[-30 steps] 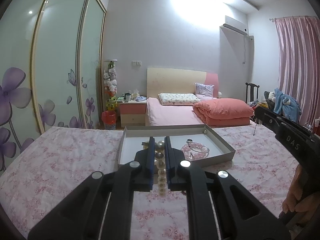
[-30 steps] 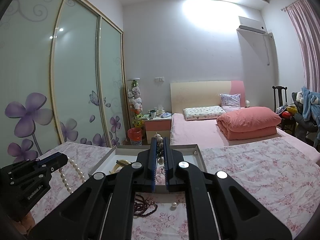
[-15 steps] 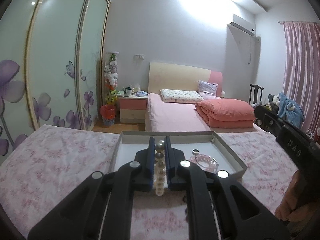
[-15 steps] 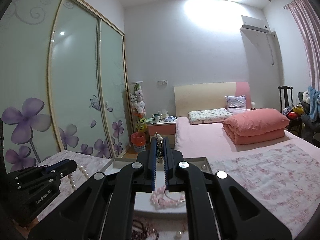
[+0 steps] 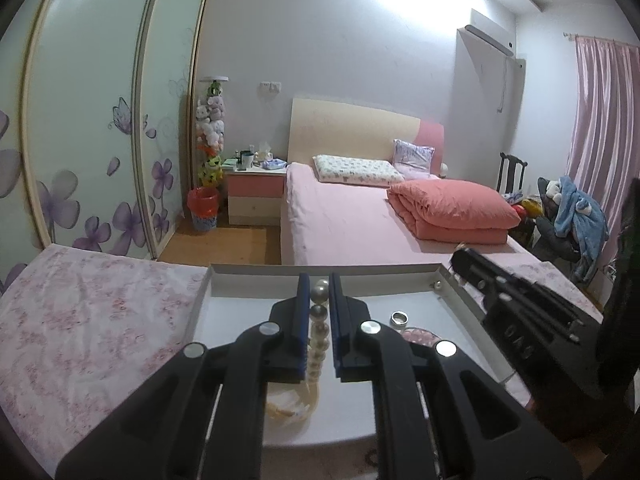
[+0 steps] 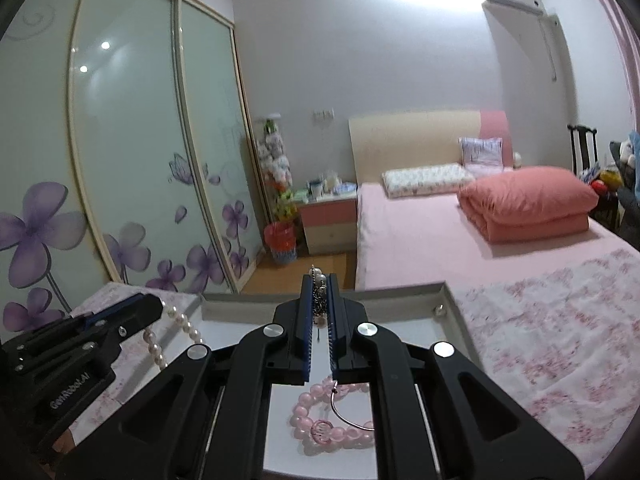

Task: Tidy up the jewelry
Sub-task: 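Carry the pearl necklace with left and the drop earring with right over the tray, then open both grippers to drop the necklace and earring into the tray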

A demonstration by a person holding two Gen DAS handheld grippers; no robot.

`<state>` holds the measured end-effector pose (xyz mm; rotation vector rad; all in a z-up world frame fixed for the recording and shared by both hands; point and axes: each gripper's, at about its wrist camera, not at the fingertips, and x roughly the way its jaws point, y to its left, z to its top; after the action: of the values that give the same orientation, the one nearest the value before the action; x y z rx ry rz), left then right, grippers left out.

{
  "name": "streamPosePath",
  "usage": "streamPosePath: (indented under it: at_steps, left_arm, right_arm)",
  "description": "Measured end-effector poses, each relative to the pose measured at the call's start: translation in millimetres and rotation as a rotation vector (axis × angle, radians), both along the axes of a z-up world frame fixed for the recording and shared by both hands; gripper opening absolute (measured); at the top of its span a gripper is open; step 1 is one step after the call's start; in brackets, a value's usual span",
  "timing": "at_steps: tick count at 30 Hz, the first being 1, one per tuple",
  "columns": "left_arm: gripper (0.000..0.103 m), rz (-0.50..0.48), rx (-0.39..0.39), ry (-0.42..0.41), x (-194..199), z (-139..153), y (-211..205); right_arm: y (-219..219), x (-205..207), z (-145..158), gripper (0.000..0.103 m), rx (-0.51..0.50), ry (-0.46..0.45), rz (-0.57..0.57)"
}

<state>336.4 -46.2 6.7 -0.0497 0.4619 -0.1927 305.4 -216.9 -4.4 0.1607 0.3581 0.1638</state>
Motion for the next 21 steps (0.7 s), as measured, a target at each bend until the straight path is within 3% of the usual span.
streamPosePath:
  at_steps: [7,21]
  left_arm:
    - [0.01,0.004,0.009,0.033,17,-14,-5]
    - [0.01,0.001,-0.003,0.042,24,-14,-7]
  right_arm:
    - [-2,16,-20,0.007,0.01,0.078,-0.002]
    - [-7,26,-23,0.007,0.033,0.113,-0.009]
